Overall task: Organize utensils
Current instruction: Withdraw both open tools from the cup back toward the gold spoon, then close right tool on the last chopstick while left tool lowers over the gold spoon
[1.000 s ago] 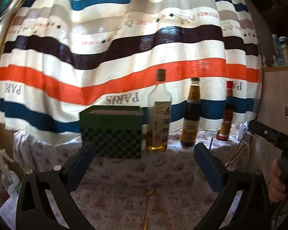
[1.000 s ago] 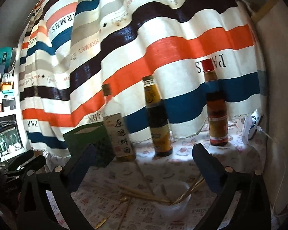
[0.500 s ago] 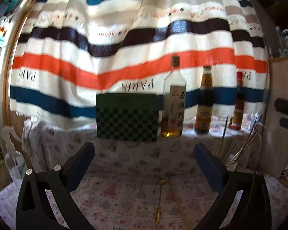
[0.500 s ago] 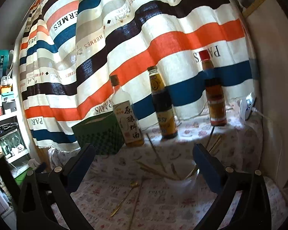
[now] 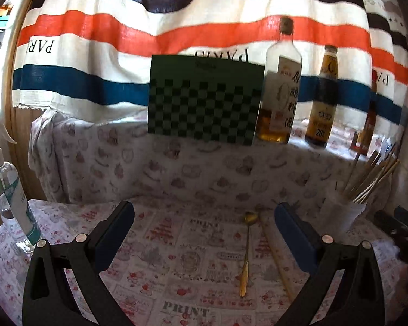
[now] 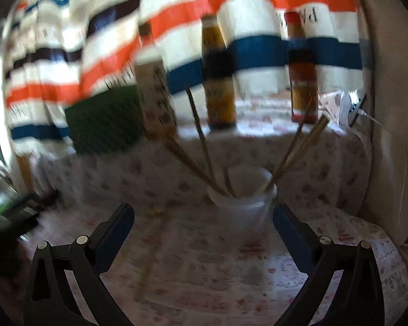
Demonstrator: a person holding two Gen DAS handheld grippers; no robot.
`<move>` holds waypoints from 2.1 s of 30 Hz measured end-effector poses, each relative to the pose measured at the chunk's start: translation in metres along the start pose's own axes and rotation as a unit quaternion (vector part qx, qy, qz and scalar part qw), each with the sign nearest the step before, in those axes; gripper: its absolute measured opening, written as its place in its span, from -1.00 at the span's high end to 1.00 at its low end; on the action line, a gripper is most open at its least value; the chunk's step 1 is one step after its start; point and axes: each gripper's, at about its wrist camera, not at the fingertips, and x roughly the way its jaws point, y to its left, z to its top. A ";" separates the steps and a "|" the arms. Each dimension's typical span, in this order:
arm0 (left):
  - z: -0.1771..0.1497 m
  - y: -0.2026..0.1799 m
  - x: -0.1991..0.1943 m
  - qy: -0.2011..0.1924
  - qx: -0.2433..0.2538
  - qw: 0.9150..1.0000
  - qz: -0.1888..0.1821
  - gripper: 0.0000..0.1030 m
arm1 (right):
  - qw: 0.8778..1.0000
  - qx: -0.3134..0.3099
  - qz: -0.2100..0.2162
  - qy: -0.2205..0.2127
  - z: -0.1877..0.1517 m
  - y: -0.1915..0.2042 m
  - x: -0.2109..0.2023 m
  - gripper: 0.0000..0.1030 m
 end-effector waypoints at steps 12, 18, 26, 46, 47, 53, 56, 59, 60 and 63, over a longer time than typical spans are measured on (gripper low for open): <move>-0.012 0.005 0.031 0.065 -0.008 0.998 0.008 -0.99 | 0.998 0.043 -0.001 0.038 -0.006 -0.014 0.018 -0.99; -0.012 0.006 0.035 0.081 -0.003 0.997 -0.001 -0.99 | 0.998 0.023 -0.002 0.051 -0.015 -0.002 0.025 -0.99; -0.024 0.001 0.056 0.148 0.004 0.989 -0.005 -0.99 | 0.999 -0.015 -0.007 0.049 -0.024 0.017 0.025 -0.99; -0.036 0.002 0.076 0.204 0.010 0.979 -0.002 -0.99 | 0.995 0.008 0.025 0.100 -0.030 0.018 0.039 -0.99; -0.035 0.004 0.075 0.204 0.003 0.979 -0.004 -0.99 | 0.993 0.009 0.035 0.109 -0.031 0.019 0.040 -0.99; -0.024 0.018 0.070 0.185 -0.012 0.982 0.015 -0.99 | 0.982 -0.006 0.094 0.162 -0.042 0.039 0.048 -0.72; -0.020 0.026 0.069 0.184 -0.026 0.982 0.016 -0.99 | 0.971 -0.047 0.117 0.206 -0.049 0.058 0.056 -0.43; -0.024 0.035 0.076 0.221 -0.064 0.973 -0.006 -0.99 | 0.967 -0.063 0.115 0.220 -0.060 0.070 0.059 -0.31; -0.027 0.038 0.079 0.232 -0.076 0.970 -0.010 -0.99 | 0.966 -0.077 0.110 0.219 -0.062 0.074 0.060 -0.31; -0.031 0.040 0.084 0.246 -0.082 0.966 -0.006 -0.99 | 0.959 -0.116 0.102 0.238 -0.071 0.086 0.065 -0.12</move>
